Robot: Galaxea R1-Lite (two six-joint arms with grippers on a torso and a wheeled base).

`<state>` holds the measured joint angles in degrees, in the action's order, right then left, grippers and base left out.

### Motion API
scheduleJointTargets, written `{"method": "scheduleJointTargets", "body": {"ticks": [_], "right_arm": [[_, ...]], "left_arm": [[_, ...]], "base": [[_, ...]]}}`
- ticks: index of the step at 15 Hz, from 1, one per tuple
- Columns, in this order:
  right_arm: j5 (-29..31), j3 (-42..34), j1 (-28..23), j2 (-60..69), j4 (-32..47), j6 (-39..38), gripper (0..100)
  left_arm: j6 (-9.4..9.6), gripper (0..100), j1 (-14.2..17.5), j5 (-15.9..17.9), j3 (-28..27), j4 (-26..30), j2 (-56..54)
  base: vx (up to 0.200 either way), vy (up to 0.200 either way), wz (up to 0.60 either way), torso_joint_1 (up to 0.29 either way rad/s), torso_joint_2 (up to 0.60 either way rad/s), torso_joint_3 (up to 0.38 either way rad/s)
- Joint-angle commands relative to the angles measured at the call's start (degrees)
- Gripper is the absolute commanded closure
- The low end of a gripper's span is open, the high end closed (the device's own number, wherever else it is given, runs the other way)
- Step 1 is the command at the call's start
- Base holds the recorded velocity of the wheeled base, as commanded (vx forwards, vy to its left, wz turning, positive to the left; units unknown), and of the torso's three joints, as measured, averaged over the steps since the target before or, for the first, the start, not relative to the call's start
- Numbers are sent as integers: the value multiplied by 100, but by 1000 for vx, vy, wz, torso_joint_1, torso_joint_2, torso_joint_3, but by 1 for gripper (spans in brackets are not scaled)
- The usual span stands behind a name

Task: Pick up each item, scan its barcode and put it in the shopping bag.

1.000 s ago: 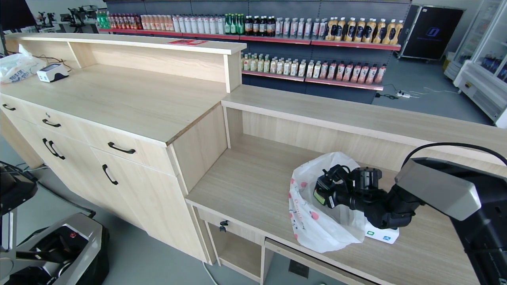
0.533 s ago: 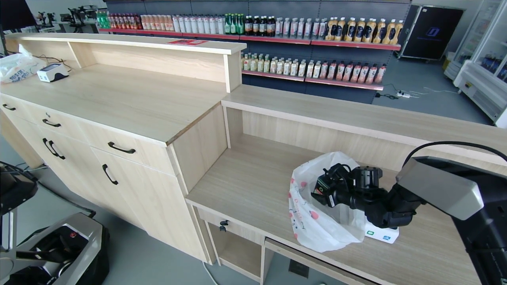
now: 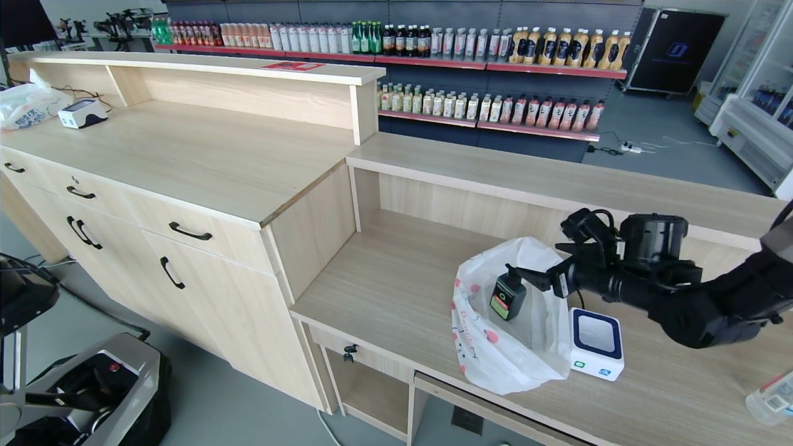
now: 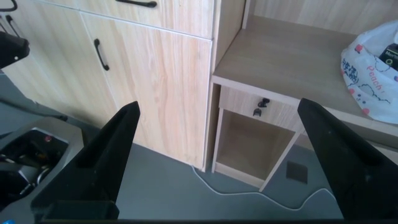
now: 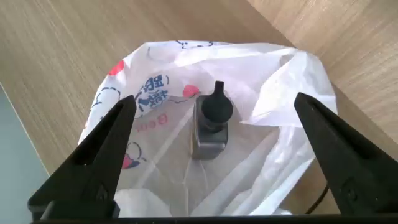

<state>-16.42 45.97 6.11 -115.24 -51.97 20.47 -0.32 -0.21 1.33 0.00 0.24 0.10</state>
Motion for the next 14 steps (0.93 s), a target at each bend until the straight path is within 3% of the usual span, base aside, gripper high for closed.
{"method": "scheduleJointTargets", "body": {"ticks": [1,3,9,12,14], "right_arm": [[42,-1978,-602,2524,126,484,0],[34,-2145,-1454,3578,934,1188,0],[447,-2268,-3801,4677,2578,1205,0],[447,-2286,-4267,4317,2472,1214,0],[420,-2303,-4408,3561,1980,1073,0]], "left_arm": [[-3,0,3,-1,0,2,-1],[-3,0,3,-1,0,2,-1],[-3,0,-6,-1,0,2,-1],[-3,0,3,-1,0,2,-1],[-3,0,3,-1,0,2,-1]], "base": [[0,0,0,0,0,0],[0,0,-300,1,1,1],[0,0,-600,1,1,6],[0,0,-600,-2,1,6],[0,0,0,0,0,0]]}}
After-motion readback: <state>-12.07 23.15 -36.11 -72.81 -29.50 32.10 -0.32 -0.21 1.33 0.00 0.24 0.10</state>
